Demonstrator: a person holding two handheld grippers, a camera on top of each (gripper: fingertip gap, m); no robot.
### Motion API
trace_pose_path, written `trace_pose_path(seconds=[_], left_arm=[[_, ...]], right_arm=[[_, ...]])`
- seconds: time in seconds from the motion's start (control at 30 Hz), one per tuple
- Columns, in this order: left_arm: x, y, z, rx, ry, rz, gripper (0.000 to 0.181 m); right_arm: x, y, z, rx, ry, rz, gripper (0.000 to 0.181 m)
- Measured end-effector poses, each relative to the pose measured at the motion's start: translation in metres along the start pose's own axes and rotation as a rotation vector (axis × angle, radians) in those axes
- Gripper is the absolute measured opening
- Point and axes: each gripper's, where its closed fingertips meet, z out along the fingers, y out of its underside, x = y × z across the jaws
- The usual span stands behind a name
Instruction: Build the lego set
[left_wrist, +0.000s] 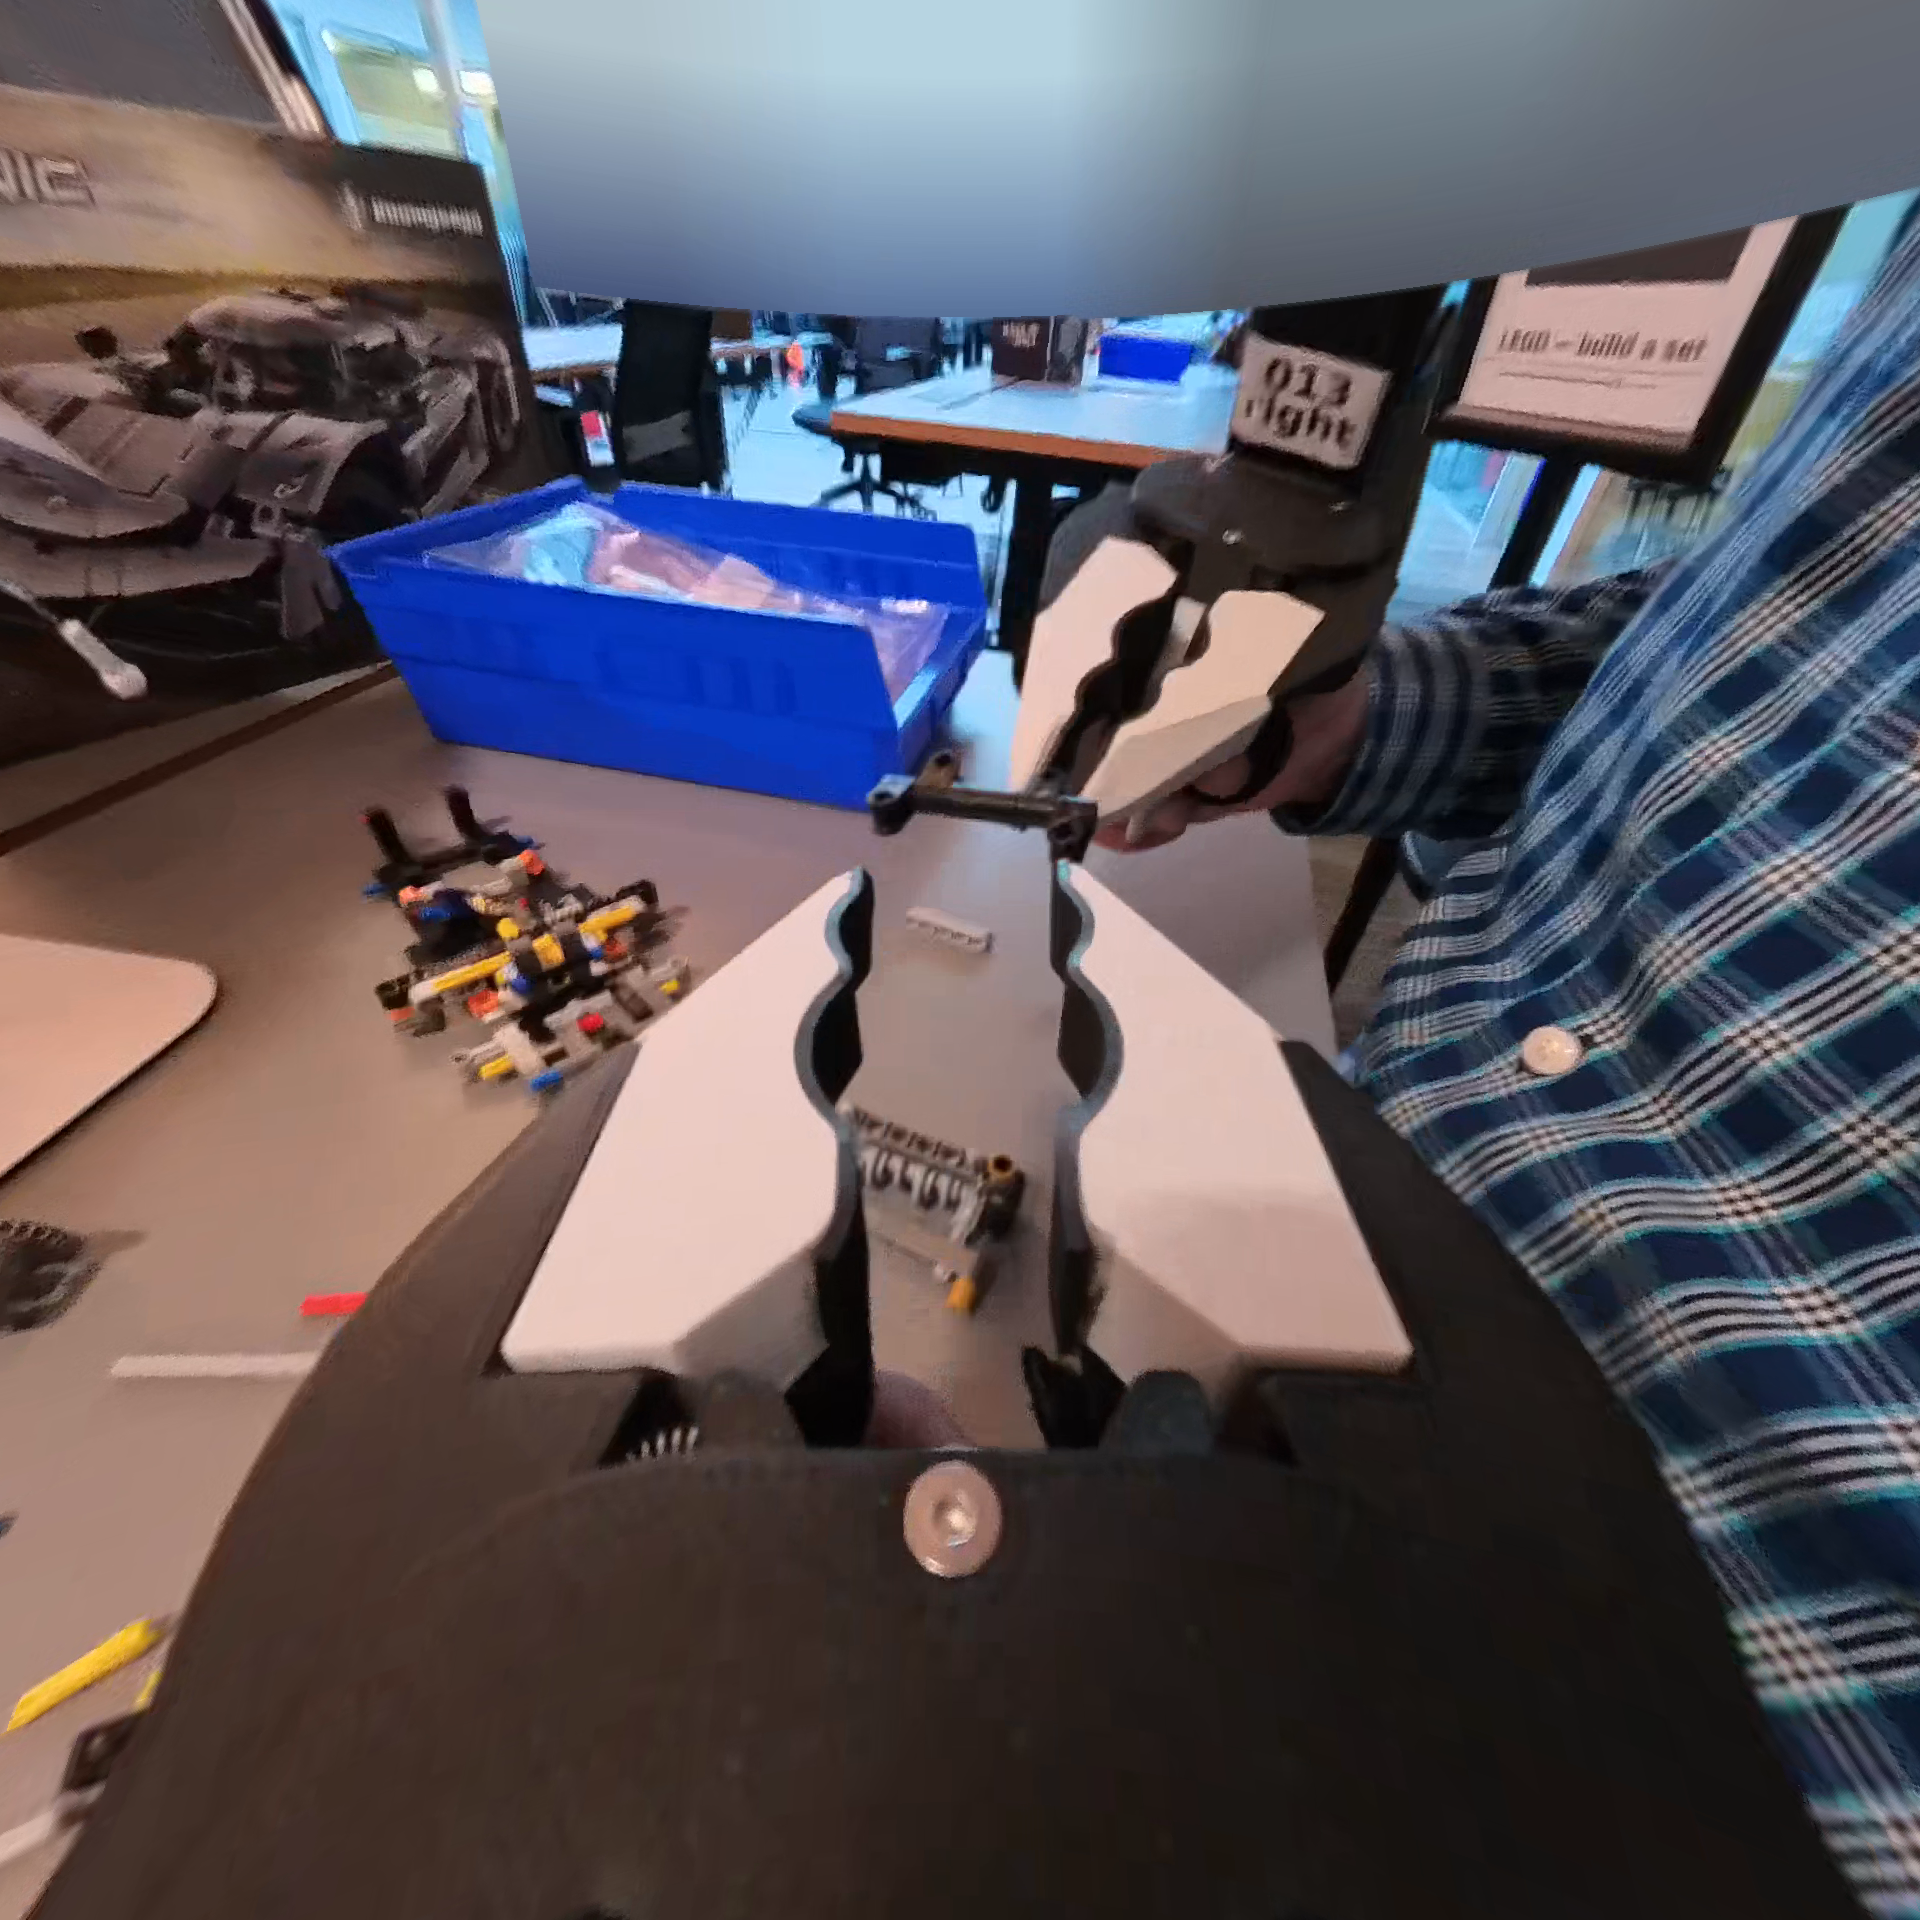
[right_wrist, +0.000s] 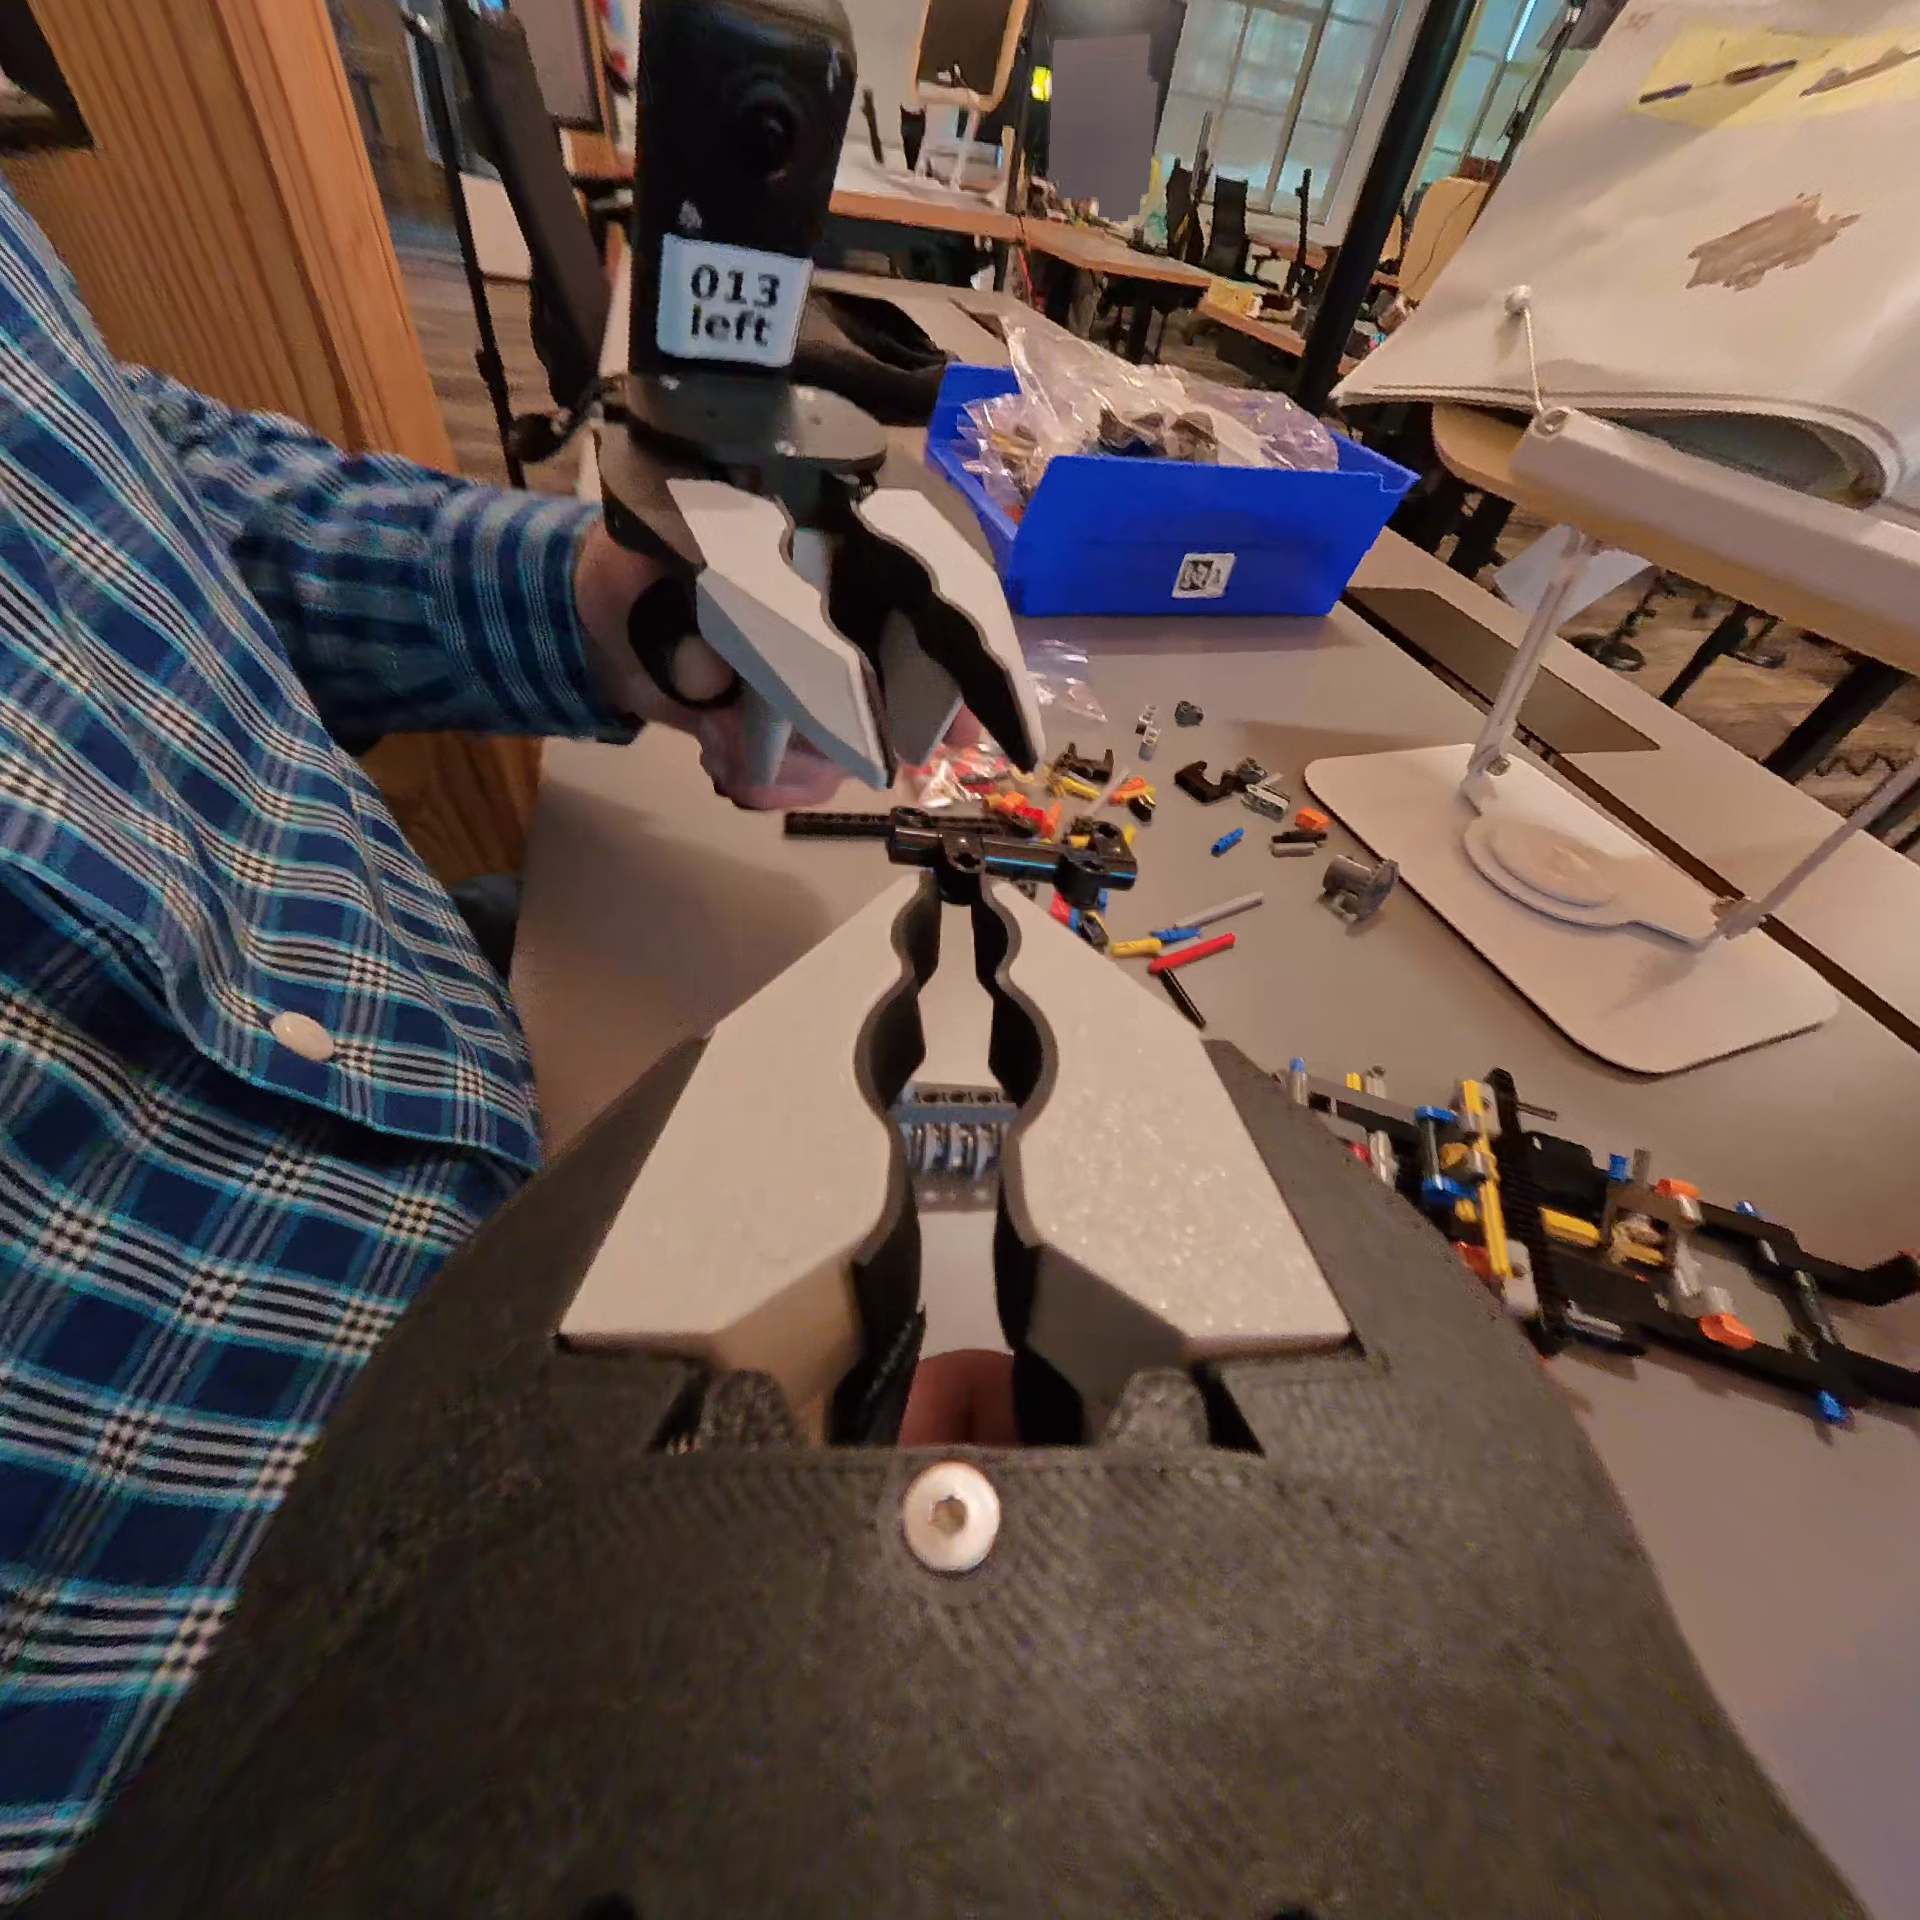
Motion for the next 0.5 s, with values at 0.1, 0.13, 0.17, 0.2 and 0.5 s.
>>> trace_pose_path(seconds=[0.1,0.13,0.17,0.2,0.5], left_arm=[[-0.004,0.021,0.000,-0.114,-0.007,0.050,0.034],[-0.004,0.030,0.001,-0.157,-0.014,0.078,0.034],[-0.004,0.038,0.002,-0.192,-0.023,0.100,0.033],[-0.005,0.046,0.003,-0.223,-0.030,0.118,0.032],[0.004,0.081,0.007,-0.339,-0.067,0.268,0.029]], right_arm=[[0.004,0.014,0.000,-0.054,0.035,-0.006,0.004],[0.004,0.020,0.000,-0.076,0.045,-0.008,0.003],[0.005,0.027,0.002,-0.100,0.059,-0.009,0.004],[0.005,0.033,0.004,-0.119,0.067,-0.016,0.003],[-0.003,0.068,0.023,-0.246,0.053,-0.076,0.003]])
